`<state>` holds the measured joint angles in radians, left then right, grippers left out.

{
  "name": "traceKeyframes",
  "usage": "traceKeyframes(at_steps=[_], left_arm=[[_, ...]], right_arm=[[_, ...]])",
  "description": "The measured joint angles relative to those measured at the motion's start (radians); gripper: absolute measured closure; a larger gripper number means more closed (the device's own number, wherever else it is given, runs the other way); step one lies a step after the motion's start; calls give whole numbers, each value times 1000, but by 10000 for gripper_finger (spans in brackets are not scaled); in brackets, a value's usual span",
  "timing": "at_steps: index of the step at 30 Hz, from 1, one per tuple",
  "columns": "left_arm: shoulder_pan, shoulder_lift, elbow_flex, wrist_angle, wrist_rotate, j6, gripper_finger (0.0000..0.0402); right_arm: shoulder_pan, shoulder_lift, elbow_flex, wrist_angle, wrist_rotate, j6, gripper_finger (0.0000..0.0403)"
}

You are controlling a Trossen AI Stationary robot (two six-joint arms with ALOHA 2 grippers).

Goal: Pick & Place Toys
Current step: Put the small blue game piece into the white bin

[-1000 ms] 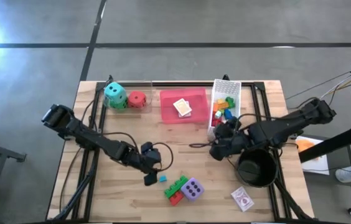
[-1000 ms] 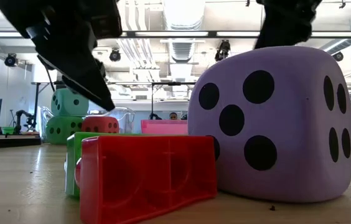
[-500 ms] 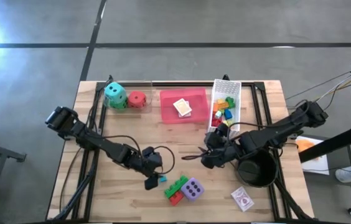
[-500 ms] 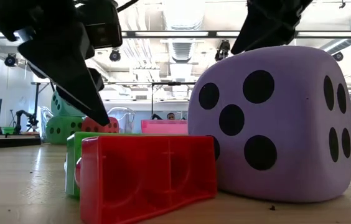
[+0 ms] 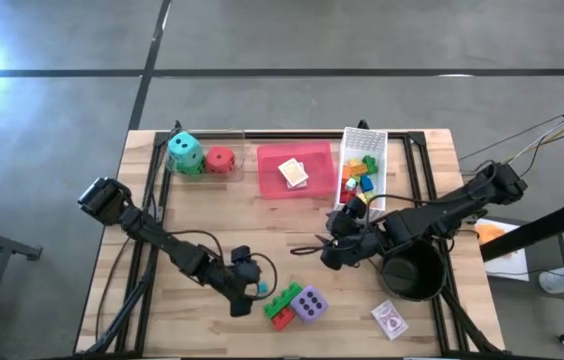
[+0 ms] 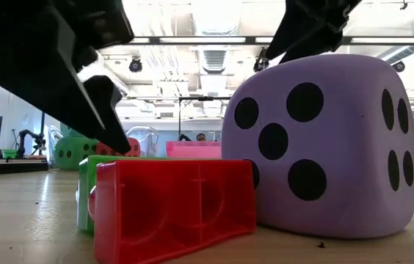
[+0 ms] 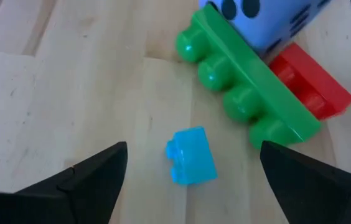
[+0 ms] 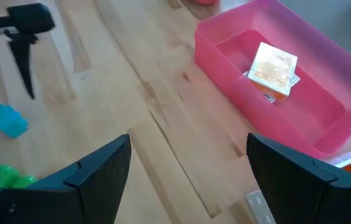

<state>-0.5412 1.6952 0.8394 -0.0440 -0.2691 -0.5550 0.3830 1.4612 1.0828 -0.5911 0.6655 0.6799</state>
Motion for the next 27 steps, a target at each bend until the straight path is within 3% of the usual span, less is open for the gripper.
traceKeyframes(at_steps=[18, 27], left_arm=[[7, 103, 0, 21, -45, 5, 36], [11, 109, -1, 21, -53, 5, 109]], right_arm=[[1, 0, 0, 5, -2, -3, 90], [1, -1, 0, 5, -5, -3, 90]])
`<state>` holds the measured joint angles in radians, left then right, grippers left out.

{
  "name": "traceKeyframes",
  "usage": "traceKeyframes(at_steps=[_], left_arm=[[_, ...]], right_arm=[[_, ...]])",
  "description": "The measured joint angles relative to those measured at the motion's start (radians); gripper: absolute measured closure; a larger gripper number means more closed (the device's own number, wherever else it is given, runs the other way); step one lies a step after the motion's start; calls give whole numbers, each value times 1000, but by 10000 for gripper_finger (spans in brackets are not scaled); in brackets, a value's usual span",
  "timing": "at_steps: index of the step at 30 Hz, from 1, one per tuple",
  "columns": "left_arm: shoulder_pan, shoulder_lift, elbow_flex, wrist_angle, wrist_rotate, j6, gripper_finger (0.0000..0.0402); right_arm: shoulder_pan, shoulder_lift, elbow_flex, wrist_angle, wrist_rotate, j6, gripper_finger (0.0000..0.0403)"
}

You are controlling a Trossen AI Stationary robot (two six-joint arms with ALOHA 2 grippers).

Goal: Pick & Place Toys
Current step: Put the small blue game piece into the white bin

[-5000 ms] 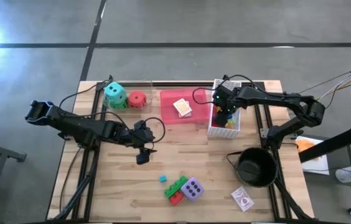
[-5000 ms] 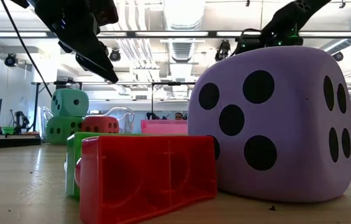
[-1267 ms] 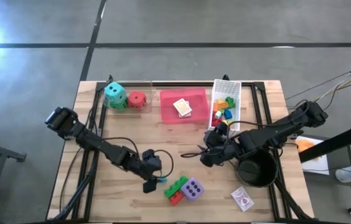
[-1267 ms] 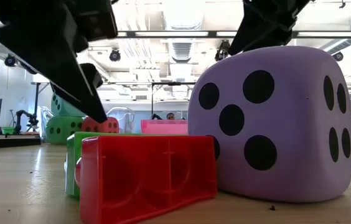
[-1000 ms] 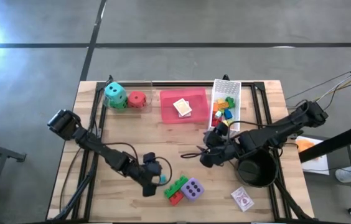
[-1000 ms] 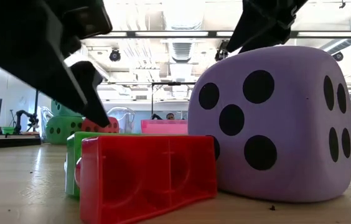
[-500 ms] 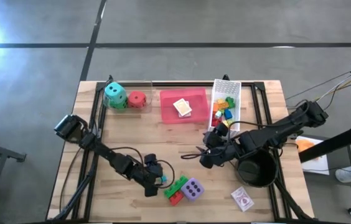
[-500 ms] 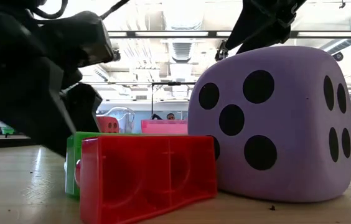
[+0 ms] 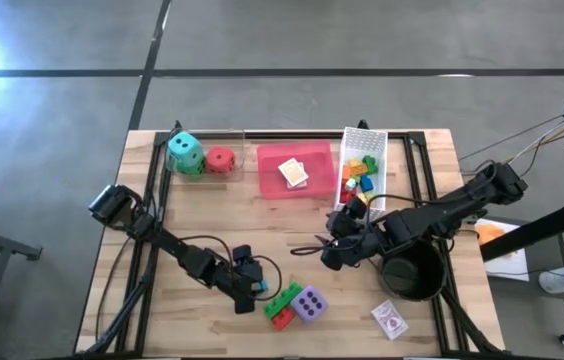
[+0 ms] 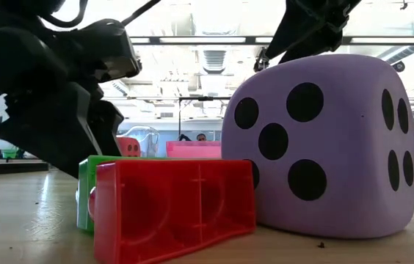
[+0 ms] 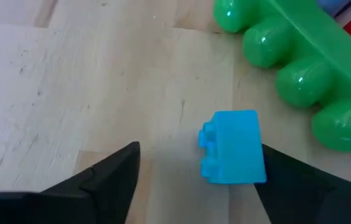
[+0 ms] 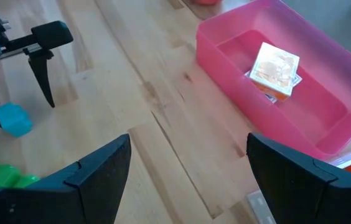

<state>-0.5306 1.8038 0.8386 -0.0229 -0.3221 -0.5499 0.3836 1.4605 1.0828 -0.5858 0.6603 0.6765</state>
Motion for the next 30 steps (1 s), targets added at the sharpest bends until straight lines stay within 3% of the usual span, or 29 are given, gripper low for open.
traceKeyframes(at_steps=[8, 15, 23, 30], left_arm=[[5, 0, -1, 0, 0, 1, 189], [8, 0, -1, 0, 0, 4, 306], [10, -29, 0, -3, 26, 27, 312], [15, -164, 0, -3, 61, 25, 312]], right_arm=[[0, 0, 0, 0, -2, 0, 90], [0, 0, 0, 10, -2, -34, 90], [3, 0, -3, 183, -6, -241, 90], [19, 23, -4, 284, -9, -368, 90]])
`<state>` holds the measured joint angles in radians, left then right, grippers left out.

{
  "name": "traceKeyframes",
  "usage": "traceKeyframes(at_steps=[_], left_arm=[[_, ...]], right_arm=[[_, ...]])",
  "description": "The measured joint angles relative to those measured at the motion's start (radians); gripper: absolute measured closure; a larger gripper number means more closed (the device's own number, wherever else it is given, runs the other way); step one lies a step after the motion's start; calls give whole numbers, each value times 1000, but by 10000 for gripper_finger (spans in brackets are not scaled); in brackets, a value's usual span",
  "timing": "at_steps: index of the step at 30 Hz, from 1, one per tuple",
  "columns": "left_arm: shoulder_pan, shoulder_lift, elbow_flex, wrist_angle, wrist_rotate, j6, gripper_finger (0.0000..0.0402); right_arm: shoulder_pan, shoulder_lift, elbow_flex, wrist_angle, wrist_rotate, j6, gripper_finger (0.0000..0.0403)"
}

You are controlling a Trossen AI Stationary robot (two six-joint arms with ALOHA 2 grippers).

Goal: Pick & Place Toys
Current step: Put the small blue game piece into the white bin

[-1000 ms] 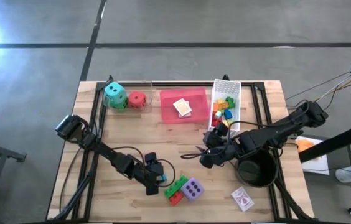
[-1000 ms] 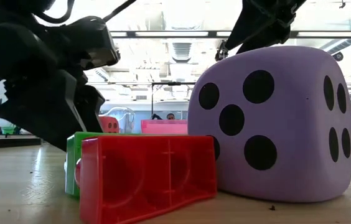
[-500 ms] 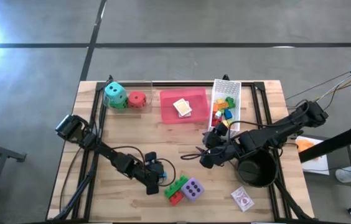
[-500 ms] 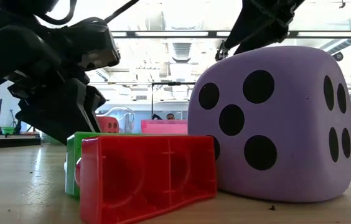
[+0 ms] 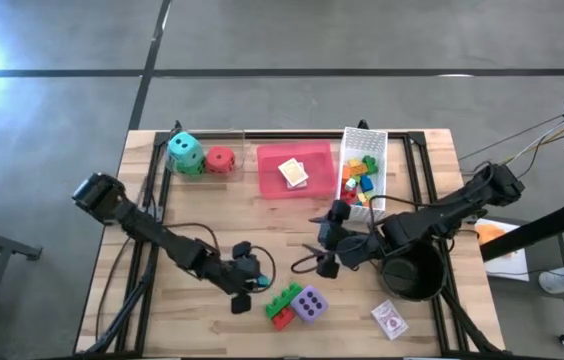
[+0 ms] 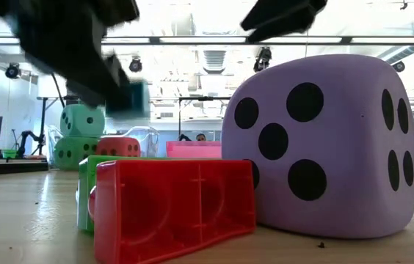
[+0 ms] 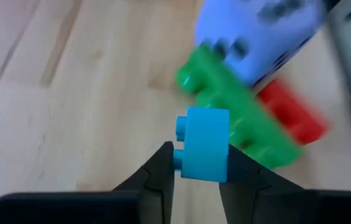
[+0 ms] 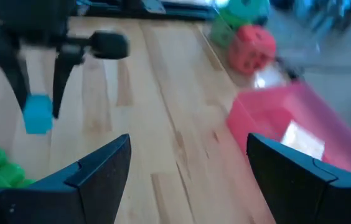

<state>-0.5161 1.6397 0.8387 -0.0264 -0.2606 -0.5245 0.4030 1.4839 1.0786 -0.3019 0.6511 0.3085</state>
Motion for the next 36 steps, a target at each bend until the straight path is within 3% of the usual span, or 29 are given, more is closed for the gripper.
traceKeyframes(at_steps=[7, 15, 21, 26, 36], left_arm=[[9, -194, -1, 2, 2, 1, 312], [34, -357, -8, 0, -1, 2, 312], [43, -367, -7, 5, 34, 4, 312], [49, -363, -8, 5, 54, 4, 312], [65, -363, -6, 98, 150, 0, 312]], right_arm=[[32, 94, 47, 192, 4, -331, 90], [82, 243, 213, 207, 6, -573, 90], [102, 336, 349, 192, 4, -737, 90], [101, 380, 450, 95, -7, -757, 90], [75, 384, 474, 73, -83, -861, 90]])
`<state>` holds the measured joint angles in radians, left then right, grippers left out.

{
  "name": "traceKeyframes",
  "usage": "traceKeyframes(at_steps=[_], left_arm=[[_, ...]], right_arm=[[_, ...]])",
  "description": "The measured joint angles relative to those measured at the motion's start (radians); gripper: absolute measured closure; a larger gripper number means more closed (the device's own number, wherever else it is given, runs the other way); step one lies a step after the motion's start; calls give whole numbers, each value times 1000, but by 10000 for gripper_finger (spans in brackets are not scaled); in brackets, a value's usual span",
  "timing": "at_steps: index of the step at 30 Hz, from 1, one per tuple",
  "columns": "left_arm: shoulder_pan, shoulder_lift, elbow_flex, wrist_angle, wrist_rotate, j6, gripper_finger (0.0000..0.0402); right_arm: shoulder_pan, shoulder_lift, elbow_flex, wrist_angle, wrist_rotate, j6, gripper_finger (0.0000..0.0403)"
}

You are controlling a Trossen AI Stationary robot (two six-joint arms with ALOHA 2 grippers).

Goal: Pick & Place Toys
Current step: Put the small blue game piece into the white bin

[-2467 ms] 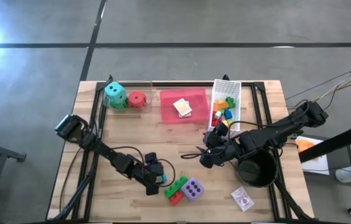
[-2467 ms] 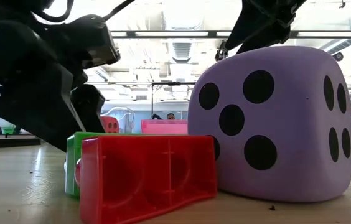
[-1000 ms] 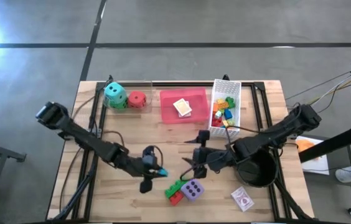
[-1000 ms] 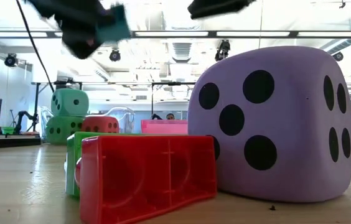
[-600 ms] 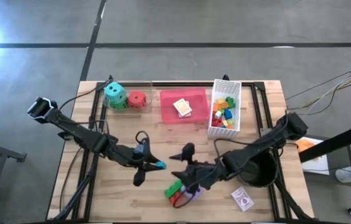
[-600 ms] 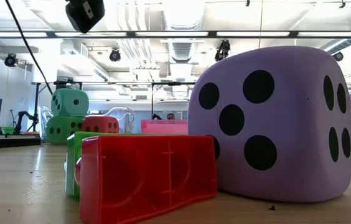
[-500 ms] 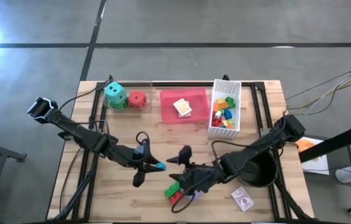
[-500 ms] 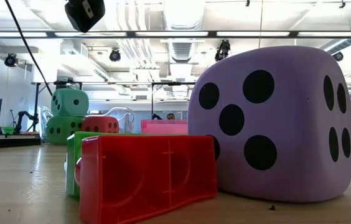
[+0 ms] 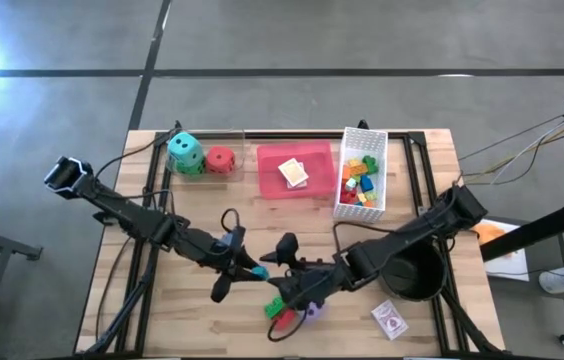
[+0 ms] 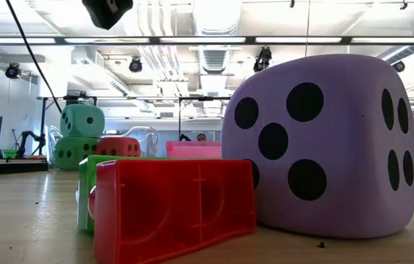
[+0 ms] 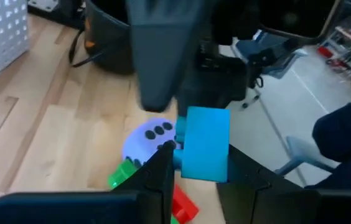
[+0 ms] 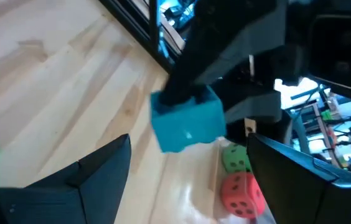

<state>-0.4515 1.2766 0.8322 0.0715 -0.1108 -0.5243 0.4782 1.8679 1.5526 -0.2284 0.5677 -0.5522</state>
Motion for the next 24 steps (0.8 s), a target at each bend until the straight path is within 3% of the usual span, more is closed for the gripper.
traceKeyframes(at_steps=[14, 24], left_arm=[[75, 1, 0, 45, 100, -31, 312], [79, 4, 0, 66, 127, -34, 312]], right_arm=[[-8, 0, 15, 0, 0, -36, 101], [-13, 0, 25, 1, 10, -62, 242]])
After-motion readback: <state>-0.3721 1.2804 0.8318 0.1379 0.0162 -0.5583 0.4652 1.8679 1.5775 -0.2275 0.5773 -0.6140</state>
